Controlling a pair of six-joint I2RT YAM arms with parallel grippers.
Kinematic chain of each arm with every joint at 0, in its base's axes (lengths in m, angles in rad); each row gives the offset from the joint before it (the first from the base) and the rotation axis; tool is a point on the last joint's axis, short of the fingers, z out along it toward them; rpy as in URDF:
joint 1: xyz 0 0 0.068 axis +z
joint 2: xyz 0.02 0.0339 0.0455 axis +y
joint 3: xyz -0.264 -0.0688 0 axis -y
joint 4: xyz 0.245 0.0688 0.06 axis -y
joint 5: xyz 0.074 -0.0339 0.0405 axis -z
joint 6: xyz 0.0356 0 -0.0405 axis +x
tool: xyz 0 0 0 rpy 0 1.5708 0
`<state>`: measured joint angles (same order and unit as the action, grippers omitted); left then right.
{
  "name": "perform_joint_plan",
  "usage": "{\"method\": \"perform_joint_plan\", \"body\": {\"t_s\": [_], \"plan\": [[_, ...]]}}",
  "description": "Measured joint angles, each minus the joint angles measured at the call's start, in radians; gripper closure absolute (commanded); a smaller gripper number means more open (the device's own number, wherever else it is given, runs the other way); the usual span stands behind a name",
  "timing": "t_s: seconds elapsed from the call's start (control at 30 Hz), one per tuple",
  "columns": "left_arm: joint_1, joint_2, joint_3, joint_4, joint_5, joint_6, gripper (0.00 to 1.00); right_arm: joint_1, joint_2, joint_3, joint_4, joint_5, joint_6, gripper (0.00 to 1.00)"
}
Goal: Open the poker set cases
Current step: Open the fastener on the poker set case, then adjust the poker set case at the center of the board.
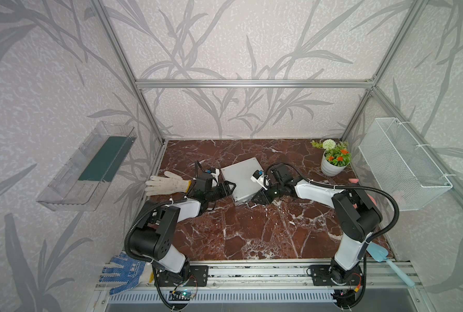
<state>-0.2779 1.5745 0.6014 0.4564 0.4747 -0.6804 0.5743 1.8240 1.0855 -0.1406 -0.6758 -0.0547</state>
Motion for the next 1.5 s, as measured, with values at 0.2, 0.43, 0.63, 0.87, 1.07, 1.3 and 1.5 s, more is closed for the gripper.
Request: {"method": "perform_joint_plan", "body": {"t_s": [0.2, 0.43, 0.63, 0.87, 1.07, 1.3, 1.5], "plan": [[-0.002, -0.002, 0.0, -0.014, -0.002, 0.011, 0.35, -0.011, -0.037, -0.024, -0.012, 0.024, 0.035, 0.56], [0.01, -0.109, 0.013, -0.126, -0.025, 0.029, 0.3, -0.122, -0.231, -0.023, -0.055, 0.137, 0.158, 0.42], [0.031, -0.196, 0.023, -0.206, -0.089, 0.007, 0.23, -0.274, -0.087, 0.127, -0.076, 0.156, 0.245, 0.28], [0.042, -0.107, 0.013, -0.196, -0.12, -0.066, 0.22, -0.283, 0.167, 0.277, -0.105, 0.134, 0.276, 0.24], [0.042, -0.003, 0.032, -0.14, -0.121, -0.079, 0.22, -0.25, 0.201, 0.308, -0.104, 0.121, 0.297, 0.26], [0.042, 0.156, 0.133, -0.03, -0.078, -0.074, 0.24, -0.191, 0.206, 0.272, -0.043, 0.128, 0.35, 0.35], [0.055, 0.301, 0.25, 0.05, -0.023, -0.071, 0.27, -0.186, 0.138, 0.114, 0.116, 0.137, 0.449, 0.38]]}}
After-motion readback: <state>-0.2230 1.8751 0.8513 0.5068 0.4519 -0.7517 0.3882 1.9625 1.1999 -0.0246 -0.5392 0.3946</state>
